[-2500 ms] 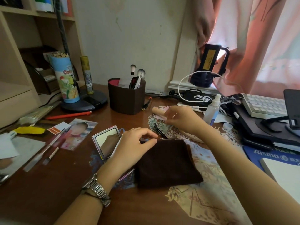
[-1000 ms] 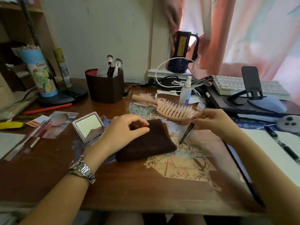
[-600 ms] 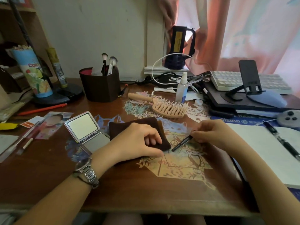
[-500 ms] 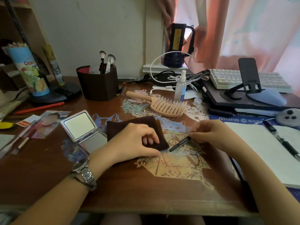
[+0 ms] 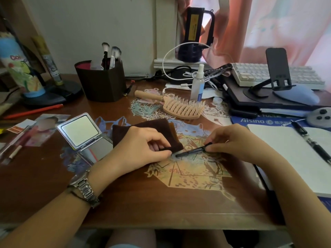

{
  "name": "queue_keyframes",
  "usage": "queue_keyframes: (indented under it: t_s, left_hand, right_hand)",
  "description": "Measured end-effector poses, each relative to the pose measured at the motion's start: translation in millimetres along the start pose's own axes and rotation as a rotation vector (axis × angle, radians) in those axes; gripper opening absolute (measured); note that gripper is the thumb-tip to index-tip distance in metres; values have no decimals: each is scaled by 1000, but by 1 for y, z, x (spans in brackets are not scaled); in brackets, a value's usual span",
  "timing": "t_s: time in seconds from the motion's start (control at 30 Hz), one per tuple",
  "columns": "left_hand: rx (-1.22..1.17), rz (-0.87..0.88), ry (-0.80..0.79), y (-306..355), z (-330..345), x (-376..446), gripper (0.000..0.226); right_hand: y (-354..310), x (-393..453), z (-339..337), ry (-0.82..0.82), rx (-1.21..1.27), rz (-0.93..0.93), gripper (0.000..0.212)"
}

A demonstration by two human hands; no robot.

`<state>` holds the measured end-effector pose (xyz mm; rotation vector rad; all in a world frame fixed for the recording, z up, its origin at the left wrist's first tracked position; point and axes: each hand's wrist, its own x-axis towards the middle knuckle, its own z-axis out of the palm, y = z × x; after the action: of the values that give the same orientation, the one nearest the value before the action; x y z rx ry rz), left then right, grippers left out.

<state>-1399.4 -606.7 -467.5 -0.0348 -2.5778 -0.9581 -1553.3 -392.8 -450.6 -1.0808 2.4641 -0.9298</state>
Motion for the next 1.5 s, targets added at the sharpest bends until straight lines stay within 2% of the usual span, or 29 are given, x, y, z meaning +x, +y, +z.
queue_keyframes:
  t_s: [0.1, 0.2, 0.4, 0.53, 1.03, 1.17, 1.5]
  left_hand:
    - [1, 12, 9, 1, 1, -1, 14]
    - [-10, 12, -26, 2, 0, -1, 16]
    - [-40, -12, -123, 1, -4, -5, 24]
    - [-36, -14, -141, 1, -4, -6, 25]
    - [7, 22, -166, -1, -3, -2, 25]
    - [21, 26, -175, -2, -3, -1, 25]
    - [13, 14, -188, -2, -5, -2, 25]
  right_hand:
    - [-7, 0, 10, 14, -12, -71, 7]
    - [-12, 0, 17, -24, -79, -149, 15]
    - [-8, -3, 11, -4, -51, -126, 15]
    - [-8, 1, 16, 5, -126, -151, 10]
    - [-23, 10, 42, -18, -159, -313, 7]
    - [-23, 10, 40, -36, -117, -314, 16]
    - [-20, 11, 41, -43, -171, -386, 14]
